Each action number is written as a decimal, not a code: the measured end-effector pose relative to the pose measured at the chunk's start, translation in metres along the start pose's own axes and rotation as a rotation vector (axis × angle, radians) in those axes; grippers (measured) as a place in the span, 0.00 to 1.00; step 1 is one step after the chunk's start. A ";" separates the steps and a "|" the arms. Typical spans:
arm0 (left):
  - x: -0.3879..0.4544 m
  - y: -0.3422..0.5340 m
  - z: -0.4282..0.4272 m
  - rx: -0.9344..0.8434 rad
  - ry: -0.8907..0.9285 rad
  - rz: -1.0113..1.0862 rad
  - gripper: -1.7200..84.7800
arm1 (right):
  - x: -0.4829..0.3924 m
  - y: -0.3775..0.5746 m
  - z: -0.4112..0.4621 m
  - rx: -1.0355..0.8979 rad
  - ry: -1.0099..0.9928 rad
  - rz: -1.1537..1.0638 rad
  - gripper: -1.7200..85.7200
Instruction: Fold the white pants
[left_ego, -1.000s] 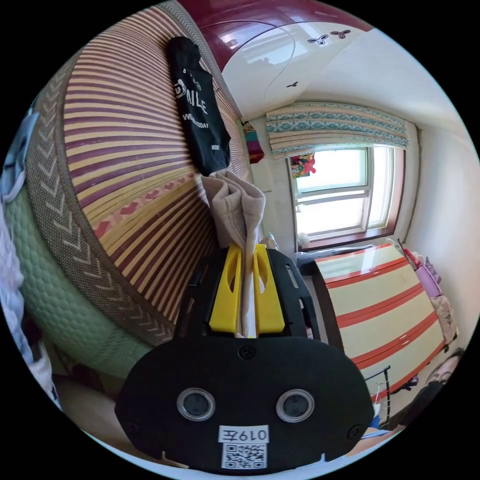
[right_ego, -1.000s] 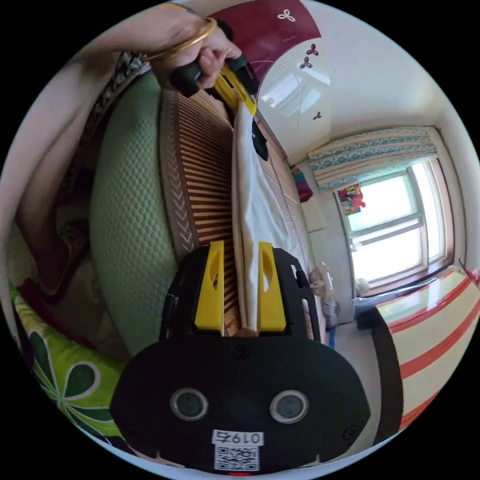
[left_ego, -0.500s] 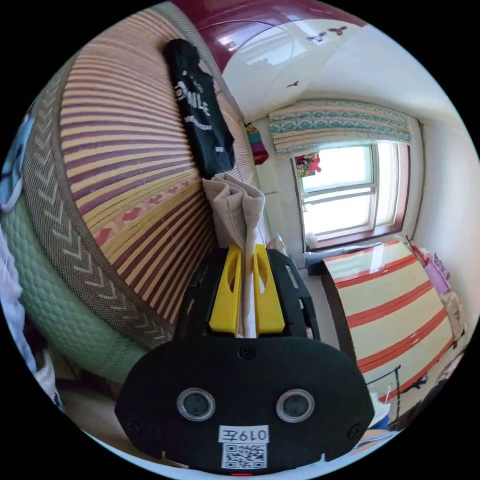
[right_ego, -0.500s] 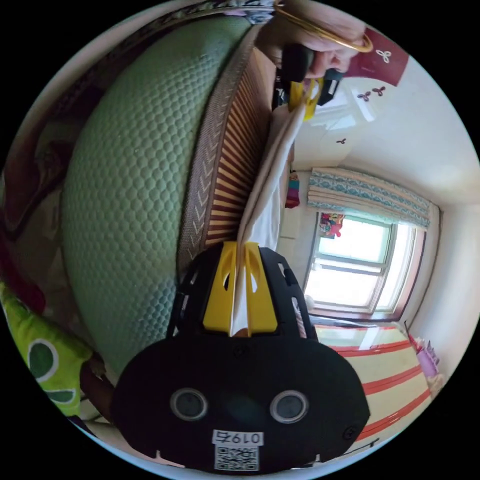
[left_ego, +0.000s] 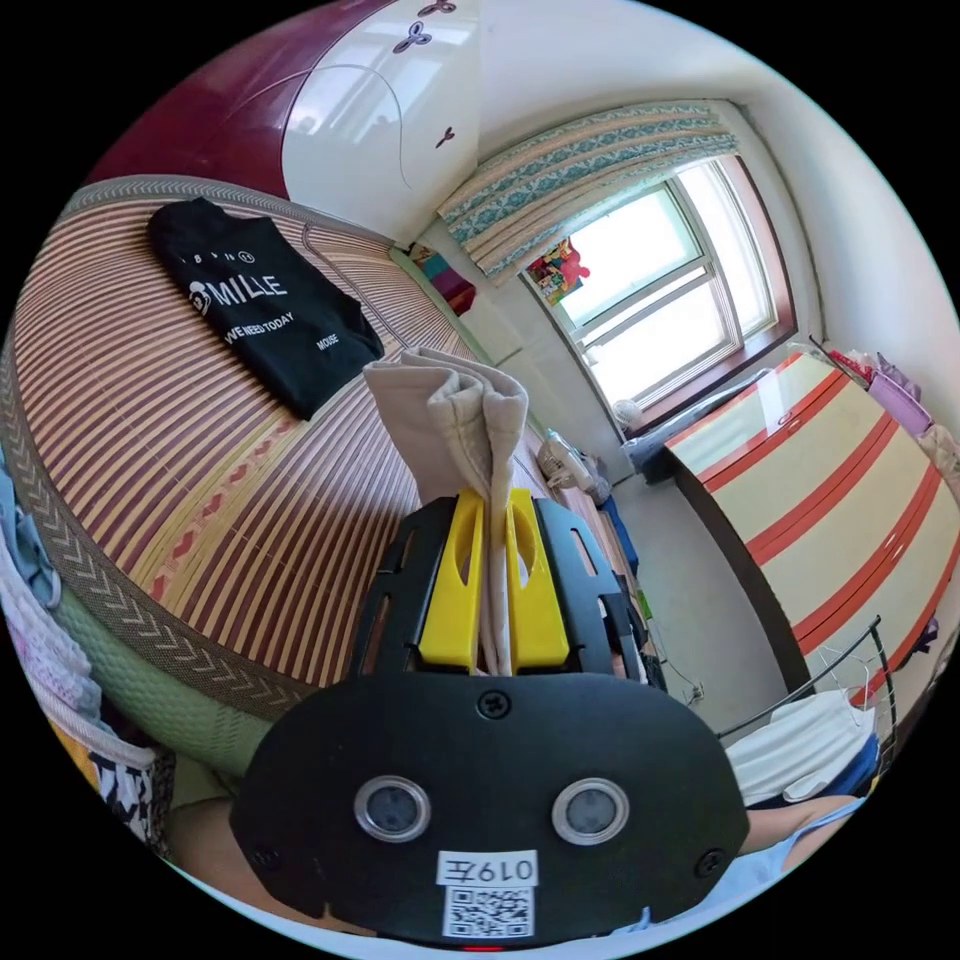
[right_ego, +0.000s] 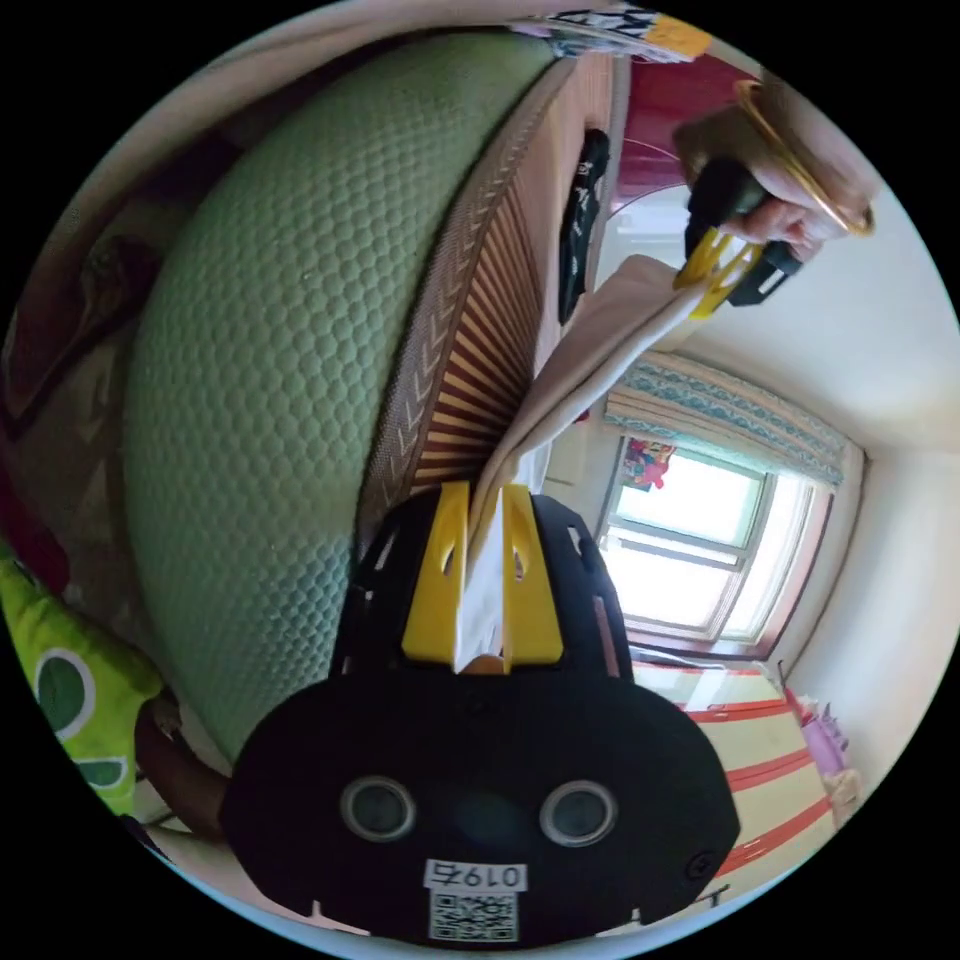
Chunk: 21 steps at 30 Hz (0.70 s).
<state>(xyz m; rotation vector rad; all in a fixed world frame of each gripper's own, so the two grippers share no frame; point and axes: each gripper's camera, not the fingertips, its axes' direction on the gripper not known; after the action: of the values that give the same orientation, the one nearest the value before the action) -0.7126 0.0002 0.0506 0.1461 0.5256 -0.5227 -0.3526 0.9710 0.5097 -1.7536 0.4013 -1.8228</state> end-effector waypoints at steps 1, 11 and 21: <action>0.004 -0.001 0.001 -0.010 -0.008 0.011 0.05 | 0.010 0.007 -0.007 0.027 -0.052 0.065 0.14; -0.004 -0.001 0.003 0.005 -0.012 -0.058 0.05 | 0.039 0.057 -0.005 0.106 -0.203 0.207 0.12; 0.034 -0.033 0.006 -0.027 0.023 0.031 0.05 | 0.026 0.056 -0.001 0.051 -0.293 0.233 0.15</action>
<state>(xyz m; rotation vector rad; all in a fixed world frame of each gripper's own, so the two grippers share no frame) -0.7018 -0.0441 0.0384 0.1340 0.5515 -0.4842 -0.3418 0.9116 0.4980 -1.8202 0.4169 -1.3791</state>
